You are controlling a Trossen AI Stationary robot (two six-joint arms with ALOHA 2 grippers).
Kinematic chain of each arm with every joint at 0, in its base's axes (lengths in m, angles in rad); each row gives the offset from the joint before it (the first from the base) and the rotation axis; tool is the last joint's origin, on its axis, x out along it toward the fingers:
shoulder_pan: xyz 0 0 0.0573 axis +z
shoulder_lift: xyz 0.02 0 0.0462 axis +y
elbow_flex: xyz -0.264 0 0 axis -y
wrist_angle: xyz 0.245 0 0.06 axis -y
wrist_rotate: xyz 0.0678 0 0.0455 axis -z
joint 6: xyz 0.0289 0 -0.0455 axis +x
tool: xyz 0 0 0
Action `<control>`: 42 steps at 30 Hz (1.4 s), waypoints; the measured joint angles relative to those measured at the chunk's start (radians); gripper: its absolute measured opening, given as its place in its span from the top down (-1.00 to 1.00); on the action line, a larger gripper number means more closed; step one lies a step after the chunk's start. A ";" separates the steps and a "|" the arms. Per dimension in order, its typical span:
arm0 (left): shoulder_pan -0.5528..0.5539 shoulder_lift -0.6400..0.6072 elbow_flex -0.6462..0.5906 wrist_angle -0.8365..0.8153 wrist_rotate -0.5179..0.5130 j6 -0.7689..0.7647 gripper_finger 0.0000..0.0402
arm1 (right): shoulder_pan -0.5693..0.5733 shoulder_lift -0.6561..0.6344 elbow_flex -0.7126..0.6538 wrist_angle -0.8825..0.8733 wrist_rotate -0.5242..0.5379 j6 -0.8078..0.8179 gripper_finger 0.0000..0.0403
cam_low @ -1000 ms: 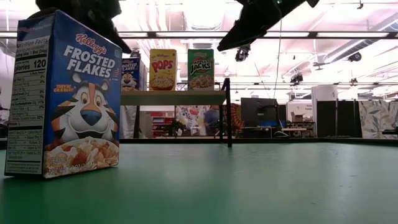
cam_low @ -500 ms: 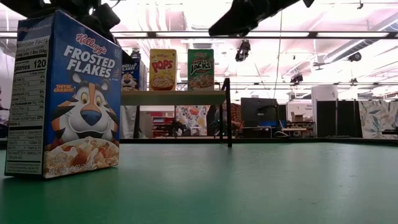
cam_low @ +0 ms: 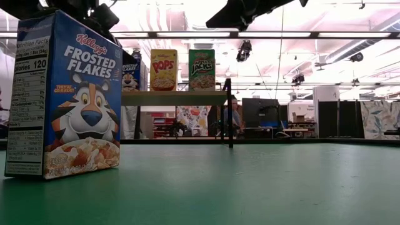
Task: Stack cereal on shelf
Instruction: Adjust the yellow cereal boxes on the shelf
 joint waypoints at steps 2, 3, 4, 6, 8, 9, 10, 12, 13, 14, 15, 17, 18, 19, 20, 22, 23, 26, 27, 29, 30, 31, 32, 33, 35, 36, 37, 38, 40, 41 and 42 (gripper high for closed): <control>0.000 0.000 0.000 0.000 0.000 0.000 1.00 | -0.010 0.000 0.010 0.000 0.000 -0.009 0.96; 0.000 0.000 0.000 0.000 0.000 0.000 1.00 | -0.014 0.000 0.013 -0.001 0.000 -0.017 0.96; 0.000 0.000 0.000 0.000 0.000 0.000 1.00 | -0.018 0.000 0.018 -0.002 0.000 -0.022 0.96; 0.000 0.000 0.000 0.000 0.000 0.000 1.00 | -0.027 0.000 0.028 -0.001 0.000 -0.029 0.96; 0.000 0.000 0.000 -0.001 0.000 0.000 1.00 | -0.033 0.000 0.039 -0.002 0.000 -0.036 0.96; 0.000 0.000 0.000 -0.001 0.000 0.000 1.00 | -0.034 0.000 0.043 0.000 0.000 -0.042 0.96; 0.000 0.000 0.000 -0.001 0.000 0.000 1.00 | -0.035 0.000 0.047 -0.001 0.000 -0.049 0.96; 0.000 0.000 0.000 -0.001 0.000 0.000 1.00 | -0.036 0.000 0.059 0.000 0.000 -0.061 0.96; 0.000 0.000 0.000 -0.001 0.000 0.000 1.00 | -0.036 0.000 0.066 0.000 0.000 -0.070 0.96; 0.000 0.000 0.000 -0.001 0.000 0.000 1.00 | -0.036 0.000 0.072 0.000 0.000 -0.075 0.96; 0.000 0.000 0.000 -0.002 0.000 0.000 1.00 | -0.037 0.000 0.077 0.004 0.000 -0.080 0.96; 0.000 0.000 0.000 -0.002 0.000 -0.001 1.00 | -0.037 0.000 0.084 0.003 -0.001 -0.089 0.96; 0.000 0.000 0.000 -0.002 0.000 -0.002 1.00 | -0.038 0.004 0.088 0.003 -0.001 -0.092 0.96; 0.000 0.000 0.000 -0.002 0.000 -0.003 1.00 | -0.038 0.010 0.095 0.007 -0.001 -0.094 0.96; 0.000 0.000 0.000 -0.001 0.000 -0.004 1.00 | -0.040 0.016 0.104 0.007 -0.001 -0.096 0.96; 0.000 0.000 0.000 0.000 0.000 -0.004 1.00 | -0.043 0.045 0.130 0.004 -0.001 -0.102 0.96; 0.000 0.000 0.000 0.001 0.000 -0.004 1.00 | -0.044 0.060 0.143 0.000 -0.001 -0.107 0.96; 0.000 0.001 0.000 0.001 0.000 -0.004 1.00 | -0.045 0.115 0.187 -0.011 -0.001 -0.154 0.96; 0.000 0.000 0.000 -0.001 0.000 -0.004 1.00 | -0.045 0.132 0.206 -0.012 -0.001 -0.166 0.96; 0.000 0.000 0.000 -0.001 0.000 -0.004 1.00 | -0.047 0.163 0.251 -0.013 -0.001 -0.191 0.96; 0.000 -0.001 0.000 -0.003 0.000 -0.005 1.00 | -0.048 0.179 0.277 -0.019 -0.001 -0.204 0.96; 0.000 -0.001 0.000 -0.003 0.000 -0.005 1.00 | -0.051 0.194 0.304 -0.034 -0.001 -0.212 0.96; 0.000 -0.001 0.000 -0.003 0.000 -0.004 1.00 | -0.055 0.209 0.333 -0.060 -0.001 -0.220 0.96; 0.000 -0.001 0.000 -0.003 0.000 -0.005 1.00 | -0.059 0.226 0.363 -0.086 -0.001 -0.229 0.96; 0.000 -0.001 0.000 -0.002 0.000 -0.005 1.00 | -0.069 0.261 0.427 -0.139 -0.001 -0.236 0.96; 0.000 -0.001 0.000 -0.001 0.000 -0.005 1.00 | -0.075 0.277 0.458 -0.168 -0.001 -0.240 0.96; 0.000 -0.001 0.000 0.000 0.000 -0.005 1.00 | -0.082 0.293 0.489 -0.194 -0.001 -0.243 0.96; 0.000 -0.001 0.001 0.000 0.000 -0.005 1.00 | -0.088 0.309 0.521 -0.214 0.000 -0.246 0.96; 0.000 -0.002 0.002 0.003 0.000 -0.005 1.00 | -0.102 0.341 0.583 -0.268 -0.001 -0.253 0.96; 0.000 -0.002 0.002 0.003 0.000 -0.005 1.00 | -0.110 0.358 0.614 -0.298 -0.001 -0.254 0.96; 0.000 -0.002 0.002 0.004 0.000 -0.005 1.00 | -0.117 0.376 0.645 -0.327 -0.001 -0.255 0.96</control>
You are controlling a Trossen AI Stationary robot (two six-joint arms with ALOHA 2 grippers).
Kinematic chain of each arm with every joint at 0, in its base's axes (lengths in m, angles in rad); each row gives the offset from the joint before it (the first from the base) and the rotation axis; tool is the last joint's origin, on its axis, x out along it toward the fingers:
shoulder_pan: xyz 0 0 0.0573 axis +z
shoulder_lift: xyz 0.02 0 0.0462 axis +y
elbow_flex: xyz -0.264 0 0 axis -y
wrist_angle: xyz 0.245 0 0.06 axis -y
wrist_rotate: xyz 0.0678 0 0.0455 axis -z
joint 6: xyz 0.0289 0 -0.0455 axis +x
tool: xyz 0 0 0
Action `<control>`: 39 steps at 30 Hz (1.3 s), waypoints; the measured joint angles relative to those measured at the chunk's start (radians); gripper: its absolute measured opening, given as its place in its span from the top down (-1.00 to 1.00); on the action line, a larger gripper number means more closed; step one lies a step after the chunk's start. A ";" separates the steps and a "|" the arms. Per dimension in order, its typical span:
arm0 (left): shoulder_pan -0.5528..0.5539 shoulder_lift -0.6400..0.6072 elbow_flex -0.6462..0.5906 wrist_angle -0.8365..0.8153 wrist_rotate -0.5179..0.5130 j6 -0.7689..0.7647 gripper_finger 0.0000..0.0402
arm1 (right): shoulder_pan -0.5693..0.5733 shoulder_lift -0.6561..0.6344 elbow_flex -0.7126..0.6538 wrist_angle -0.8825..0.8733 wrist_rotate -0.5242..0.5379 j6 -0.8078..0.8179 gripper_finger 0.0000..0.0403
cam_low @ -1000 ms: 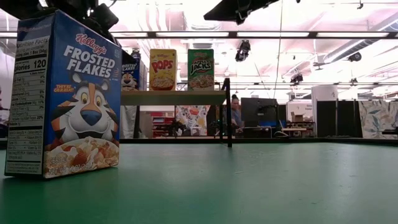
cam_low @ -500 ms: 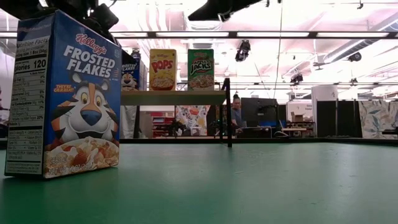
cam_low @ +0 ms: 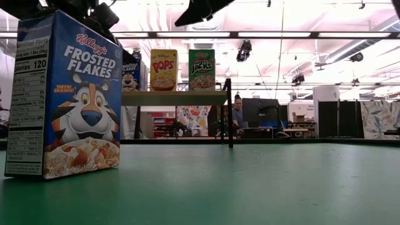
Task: Stack cereal on shelf
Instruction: Adjust the yellow cereal boxes on the shelf
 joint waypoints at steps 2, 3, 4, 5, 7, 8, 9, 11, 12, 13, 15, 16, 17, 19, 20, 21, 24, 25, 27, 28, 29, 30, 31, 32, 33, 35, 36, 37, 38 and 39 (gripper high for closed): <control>0.000 0.000 0.000 0.000 0.000 0.000 1.00 | -0.015 0.035 0.058 -0.052 0.000 0.000 0.96; 0.000 0.000 0.000 0.000 0.000 0.000 1.00 | -0.021 0.050 0.085 -0.077 0.000 0.000 0.96; 0.000 0.000 0.000 0.000 0.000 0.000 1.00 | -0.029 0.065 0.112 -0.104 0.000 0.000 0.96; 0.000 0.000 0.000 0.000 0.000 0.000 1.00 | -0.035 0.082 0.140 -0.129 0.001 -0.002 0.96; 0.000 0.000 0.000 0.000 0.000 0.000 1.00 | -0.045 0.113 0.198 -0.189 0.001 -0.012 0.96; 0.000 0.000 0.000 0.000 0.000 0.000 1.00 | -0.051 0.128 0.226 -0.221 0.001 -0.018 0.96; 0.000 0.000 0.000 0.001 0.000 0.000 1.00 | -0.056 0.145 0.254 -0.247 0.001 -0.021 0.96; 0.000 0.000 0.000 0.001 0.000 0.000 1.00 | -0.065 0.171 0.297 -0.285 0.001 -0.023 0.96; 0.000 0.000 0.000 0.001 0.000 0.000 1.00 | -0.069 0.183 0.315 -0.302 0.001 -0.024 0.96; 0.000 0.000 0.000 0.001 0.000 0.000 1.00 | -0.074 0.192 0.330 -0.315 0.001 -0.024 0.96; 0.000 0.000 0.000 0.001 0.000 0.000 1.00 | -0.083 0.199 0.343 -0.338 0.001 -0.028 0.96; 0.000 0.000 0.000 0.002 0.000 0.000 1.00 | -0.084 0.203 0.345 -0.340 0.002 -0.030 0.96; 0.000 0.000 0.000 0.002 0.000 0.000 1.00 | -0.087 0.204 0.346 -0.340 0.003 -0.031 0.96; 0.000 0.000 0.000 0.002 0.000 0.000 1.00 | -0.092 0.204 0.344 -0.355 0.003 -0.031 0.96; 0.000 0.000 0.000 0.004 0.000 0.000 1.00 | -0.094 0.204 0.342 -0.355 0.002 -0.031 0.96; 0.000 0.000 0.000 0.005 0.000 0.000 1.00 | -0.094 0.204 0.339 -0.358 0.002 -0.031 0.96; 0.000 0.000 0.000 0.007 0.000 0.000 1.00 | -0.094 0.204 0.327 -0.364 0.002 -0.031 0.96; 0.000 0.000 0.000 0.007 0.000 0.000 1.00 | -0.094 0.204 0.325 -0.365 0.002 -0.031 0.96; 0.000 0.000 0.000 0.009 0.000 0.000 1.00 | -0.094 0.204 0.322 -0.363 0.001 -0.031 0.96; 0.000 0.000 0.000 0.009 0.000 0.000 1.00 | -0.094 0.204 0.321 -0.361 0.001 -0.031 0.96; 0.000 0.000 0.000 0.009 0.000 0.000 1.00 | -0.094 0.204 0.319 -0.361 0.001 -0.031 0.96; 0.000 0.000 0.000 0.009 0.000 0.000 1.00 | -0.094 0.204 0.317 -0.362 0.001 -0.031 0.96; 0.000 0.000 0.000 0.009 0.000 0.000 1.00 | -0.094 0.204 0.317 -0.362 0.000 -0.031 0.96; 0.000 0.000 0.000 0.009 0.000 0.000 1.00 | -0.094 0.204 0.315 -0.361 0.000 -0.031 0.96; 0.000 0.000 0.000 0.009 0.000 0.000 1.00 | -0.094 0.204 0.315 -0.361 -0.001 -0.031 0.96; 0.000 0.000 0.000 0.009 0.000 0.002 1.00 | -0.094 0.203 0.313 -0.357 -0.002 -0.031 0.96; 0.000 0.000 0.000 0.009 0.000 0.005 1.00 | -0.094 0.205 0.312 -0.356 -0.003 -0.031 0.96; 0.000 0.000 0.000 0.009 0.000 0.008 1.00 | -0.094 0.207 0.312 -0.354 -0.004 -0.031 0.96; 0.000 0.000 0.000 0.009 0.000 0.008 1.00 | -0.094 0.210 0.311 -0.353 -0.005 -0.031 0.96; 0.000 0.000 0.000 0.009 0.000 0.008 1.00 | -0.094 0.216 0.311 -0.354 -0.005 -0.031 0.96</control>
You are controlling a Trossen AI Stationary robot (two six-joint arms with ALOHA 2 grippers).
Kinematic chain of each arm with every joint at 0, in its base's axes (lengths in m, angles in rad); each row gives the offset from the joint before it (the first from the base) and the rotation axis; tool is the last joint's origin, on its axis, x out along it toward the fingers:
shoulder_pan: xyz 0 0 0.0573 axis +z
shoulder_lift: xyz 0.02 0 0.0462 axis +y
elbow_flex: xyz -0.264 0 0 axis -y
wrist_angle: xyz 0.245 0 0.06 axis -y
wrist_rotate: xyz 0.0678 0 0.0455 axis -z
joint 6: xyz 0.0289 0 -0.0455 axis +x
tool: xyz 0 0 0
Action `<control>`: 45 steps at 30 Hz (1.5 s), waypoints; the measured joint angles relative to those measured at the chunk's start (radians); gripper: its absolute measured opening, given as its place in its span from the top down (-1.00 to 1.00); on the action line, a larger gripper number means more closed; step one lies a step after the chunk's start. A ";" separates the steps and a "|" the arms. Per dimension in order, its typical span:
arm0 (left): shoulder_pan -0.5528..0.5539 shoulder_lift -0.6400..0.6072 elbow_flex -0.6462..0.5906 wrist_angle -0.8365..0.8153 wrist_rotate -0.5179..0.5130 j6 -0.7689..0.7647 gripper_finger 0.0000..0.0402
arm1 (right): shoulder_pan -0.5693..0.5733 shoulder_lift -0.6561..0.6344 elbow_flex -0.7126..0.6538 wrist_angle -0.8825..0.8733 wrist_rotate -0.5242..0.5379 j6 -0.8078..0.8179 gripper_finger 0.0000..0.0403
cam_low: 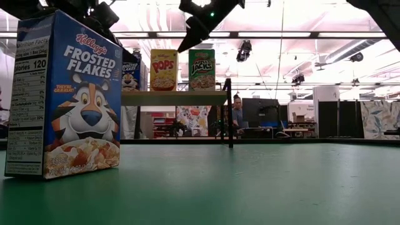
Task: Stack cereal on shelf
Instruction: Adjust the yellow cereal boxes on the shelf
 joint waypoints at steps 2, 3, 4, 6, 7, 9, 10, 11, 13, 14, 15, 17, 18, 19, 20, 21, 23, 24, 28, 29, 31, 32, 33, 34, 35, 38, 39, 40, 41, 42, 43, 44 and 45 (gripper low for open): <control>0.000 0.000 0.000 0.000 0.000 0.000 1.00 | 0.000 0.009 0.000 0.005 0.002 -0.004 0.96; 0.000 0.000 0.000 0.000 0.000 0.000 1.00 | 0.000 0.011 0.000 0.008 0.004 -0.004 0.96; 0.000 0.000 0.000 0.000 0.000 0.000 1.00 | 0.001 0.015 0.000 0.005 0.003 -0.005 0.96; 0.000 0.000 0.000 0.000 0.000 0.000 1.00 | 0.003 0.018 0.000 0.012 0.004 -0.005 0.96; 0.000 0.000 0.000 0.000 0.000 0.000 1.00 | 0.003 0.018 0.000 0.012 0.003 -0.006 0.96; 0.000 0.000 0.000 0.000 0.000 0.000 1.00 | 0.006 0.018 0.000 0.013 0.003 -0.007 0.96; 0.000 0.000 0.000 0.000 0.000 0.000 1.00 | 0.006 0.018 0.000 0.014 0.003 -0.007 0.96; 0.000 0.000 0.000 0.000 0.000 0.002 1.00 | 0.007 0.018 0.000 0.014 0.003 -0.007 0.96; 0.000 0.000 0.000 0.000 0.000 0.007 1.00 | 0.007 0.018 0.000 0.014 0.003 -0.007 0.96; 0.000 0.000 0.000 0.000 0.000 0.009 1.00 | 0.007 0.018 0.000 0.014 0.003 -0.007 0.96; 0.000 0.000 0.000 0.000 0.000 0.010 1.00 | 0.007 0.018 0.000 0.014 0.004 -0.007 0.96; 0.000 0.000 0.000 0.000 0.000 0.011 1.00 | 0.007 0.018 0.000 0.014 0.004 -0.007 0.96; 0.000 0.000 0.000 0.000 0.000 0.011 1.00 | 0.007 0.018 0.000 0.015 0.004 -0.007 0.96; 0.000 0.000 0.000 0.000 0.000 0.011 1.00 | 0.007 0.017 0.000 0.015 0.004 -0.007 0.96; 0.000 0.000 0.000 0.000 0.000 0.011 1.00 | 0.007 0.015 0.000 0.015 0.004 -0.007 0.96; 0.000 0.000 0.000 0.000 0.000 0.011 1.00 | 0.007 0.013 -0.001 0.015 0.004 -0.007 0.96; 0.000 0.000 0.000 0.000 0.000 0.011 1.00 | 0.007 0.009 -0.001 0.019 0.005 -0.007 0.96; 0.000 0.000 0.000 0.000 0.000 0.011 1.00 | 0.007 0.007 -0.001 0.023 0.005 -0.007 0.96; 0.000 0.000 0.000 0.000 0.000 0.011 1.00 | 0.007 0.004 -0.001 0.067 0.027 -0.021 0.96; 0.000 0.000 0.000 0.000 0.000 0.011 1.00 | 0.007 0.004 -0.001 0.078 0.049 -0.026 0.96; 0.000 0.000 0.000 0.000 0.000 0.011 1.00 | 0.007 0.004 -0.001 0.100 0.093 -0.037 0.96; 0.000 0.000 0.000 0.000 0.000 0.011 1.00 | 0.007 0.004 -0.001 0.112 0.110 -0.042 0.96; 0.000 0.000 0.000 0.000 0.000 0.011 1.00 | 0.007 0.004 -0.001 0.121 0.112 -0.043 0.96; 0.000 0.000 0.000 0.000 0.000 0.011 1.00 | 0.006 0.004 -0.001 0.132 0.112 -0.044 0.96; 0.000 0.000 0.000 0.000 0.000 0.011 1.00 | 0.006 0.004 -0.001 0.143 0.113 -0.048 0.96; 0.000 0.000 0.000 0.001 0.000 0.011 1.00 | 0.005 0.004 -0.001 0.182 0.112 -0.057 0.96; 0.000 0.000 0.000 0.005 0.000 0.011 1.00 | 0.005 0.004 -0.001 0.189 0.111 -0.058 0.96; 0.000 0.000 0.000 0.011 0.000 0.011 1.00 | 0.005 0.003 -0.001 0.188 0.111 -0.058 0.96; 0.000 0.000 0.004 0.011 0.000 0.011 1.00 | 0.005 0.003 -0.001 0.185 0.111 -0.059 0.96; 0.000 0.000 0.010 0.010 0.000 0.008 1.00 | 0.005 0.002 -0.001 0.182 0.111 -0.059 0.96; 0.000 0.000 0.021 0.010 0.000 0.001 1.00 | 0.005 -0.003 -0.001 0.175 0.111 -0.059 0.96; 0.000 0.000 0.034 0.011 0.000 -0.006 1.00 | 0.005 -0.008 -0.002 0.169 0.111 -0.060 0.96; 0.000 0.000 0.049 0.009 0.000 -0.011 1.00 | 0.006 -0.015 -0.002 0.169 0.111 -0.060 0.96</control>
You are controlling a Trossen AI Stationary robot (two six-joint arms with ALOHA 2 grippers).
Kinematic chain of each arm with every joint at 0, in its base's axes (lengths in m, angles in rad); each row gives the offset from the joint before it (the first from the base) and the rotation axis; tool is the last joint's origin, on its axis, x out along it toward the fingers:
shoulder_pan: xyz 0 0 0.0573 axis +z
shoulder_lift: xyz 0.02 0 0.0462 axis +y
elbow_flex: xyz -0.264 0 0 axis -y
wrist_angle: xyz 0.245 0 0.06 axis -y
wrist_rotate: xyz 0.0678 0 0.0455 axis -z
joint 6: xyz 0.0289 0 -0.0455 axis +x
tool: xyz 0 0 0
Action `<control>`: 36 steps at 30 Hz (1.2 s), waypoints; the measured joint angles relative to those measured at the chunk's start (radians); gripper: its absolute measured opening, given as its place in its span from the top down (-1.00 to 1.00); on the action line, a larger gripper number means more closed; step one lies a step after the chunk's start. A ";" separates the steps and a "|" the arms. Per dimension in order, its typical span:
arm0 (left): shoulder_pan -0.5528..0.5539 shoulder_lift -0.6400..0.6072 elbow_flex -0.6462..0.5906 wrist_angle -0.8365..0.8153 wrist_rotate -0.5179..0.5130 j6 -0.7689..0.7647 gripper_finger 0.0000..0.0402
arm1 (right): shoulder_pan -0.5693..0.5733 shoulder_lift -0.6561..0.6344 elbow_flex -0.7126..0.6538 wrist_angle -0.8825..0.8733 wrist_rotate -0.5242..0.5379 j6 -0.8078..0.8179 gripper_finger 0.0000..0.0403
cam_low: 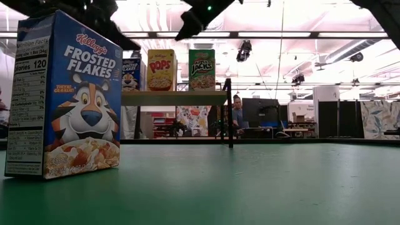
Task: Stack cereal on shelf
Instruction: Adjust the yellow cereal boxes on the shelf
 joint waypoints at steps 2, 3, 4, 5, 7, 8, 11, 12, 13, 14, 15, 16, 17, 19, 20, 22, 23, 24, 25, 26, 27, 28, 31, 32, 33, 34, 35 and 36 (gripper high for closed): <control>0.000 0.000 0.039 -0.015 0.000 0.000 1.00 | 0.003 -0.019 0.000 -0.008 -0.002 0.000 0.96; 0.000 0.000 0.061 -0.025 0.000 0.003 1.00 | 0.005 -0.027 0.000 -0.017 -0.003 0.000 0.96; 0.000 0.003 0.085 -0.028 0.000 0.008 1.00 | 0.007 -0.037 0.000 -0.029 -0.007 0.000 0.96; 0.000 0.007 0.110 -0.027 -0.002 0.017 1.00 | 0.009 -0.047 0.000 -0.050 -0.010 0.000 0.96; 0.000 0.019 0.161 -0.029 -0.035 0.040 1.00 | 0.019 -0.061 0.000 -0.090 -0.010 0.000 0.96; 0.000 0.029 0.187 -0.028 -0.065 0.057 1.00 | 0.024 -0.072 0.000 -0.110 -0.010 0.002 0.96; 0.006 0.082 0.274 -0.053 -0.119 0.124 1.00 | 0.045 -0.095 0.000 -0.170 -0.013 0.020 0.96; 0.012 0.107 0.305 -0.073 -0.119 0.144 1.00 | 0.051 -0.104 0.000 -0.191 -0.018 0.028 0.96; 0.018 0.135 0.340 -0.099 -0.119 0.161 1.00 | 0.058 -0.110 -0.004 -0.210 -0.027 0.034 0.96; 0.025 0.166 0.378 -0.128 -0.119 0.176 1.00 | 0.067 -0.118 -0.010 -0.219 -0.028 0.038 0.96; 0.034 0.198 0.415 -0.158 -0.119 0.191 1.00 | 0.075 -0.126 -0.020 -0.225 -0.029 0.042 0.96; 0.045 0.233 0.451 -0.190 -0.119 0.206 1.00 | 0.085 -0.134 -0.034 -0.230 -0.028 0.042 0.96; 0.057 0.267 0.484 -0.219 -0.119 0.218 1.00 | 0.094 -0.143 -0.049 -0.231 -0.028 0.043 0.96; 0.082 0.338 0.545 -0.271 -0.119 0.235 1.00 | 0.111 -0.168 -0.083 -0.232 -0.028 0.049 0.96; 0.095 0.370 0.570 -0.291 -0.119 0.244 1.00 | 0.119 -0.183 -0.101 -0.232 -0.029 0.054 0.96; 0.124 0.432 0.613 -0.316 -0.119 0.263 1.00 | 0.132 -0.222 -0.144 -0.231 -0.029 0.065 0.96; 0.136 0.461 0.633 -0.319 -0.120 0.266 1.00 | 0.138 -0.242 -0.166 -0.228 -0.029 0.073 0.96; 0.149 0.487 0.653 -0.319 -0.120 0.267 1.00 | 0.141 -0.265 -0.192 -0.224 -0.029 0.085 0.96; 0.160 0.512 0.671 -0.327 -0.120 0.267 1.00 | 0.145 -0.287 -0.220 -0.222 -0.028 0.089 0.96; 0.170 0.535 0.692 -0.339 -0.120 0.267 1.00 | 0.148 -0.308 -0.246 -0.219 -0.028 0.096 0.96; 0.179 0.554 0.711 -0.349 -0.121 0.267 1.00 | 0.150 -0.330 -0.274 -0.211 -0.028 0.106 0.96; 0.185 0.571 0.731 -0.356 -0.121 0.267 1.00 | 0.150 -0.351 -0.302 -0.204 -0.028 0.114 0.96; 0.194 0.613 0.783 -0.386 -0.120 0.270 1.00 | 0.150 -0.411 -0.383 -0.161 -0.028 0.139 0.96; 0.195 0.627 0.799 -0.398 -0.118 0.276 1.00 | 0.150 -0.431 -0.408 -0.149 -0.028 0.142 0.96; 0.195 0.640 0.815 -0.413 -0.118 0.285 1.00 | 0.150 -0.449 -0.434 -0.137 -0.028 0.143 0.96; 0.196 0.653 0.829 -0.435 -0.118 0.293 1.00 | 0.150 -0.466 -0.458 -0.122 -0.028 0.143 0.96; 0.197 0.665 0.844 -0.461 -0.118 0.299 1.00 | 0.150 -0.480 -0.480 -0.107 -0.028 0.143 0.96; 0.197 0.676 0.858 -0.484 -0.118 0.300 1.00 | 0.150 -0.495 -0.499 -0.093 -0.028 0.144 0.96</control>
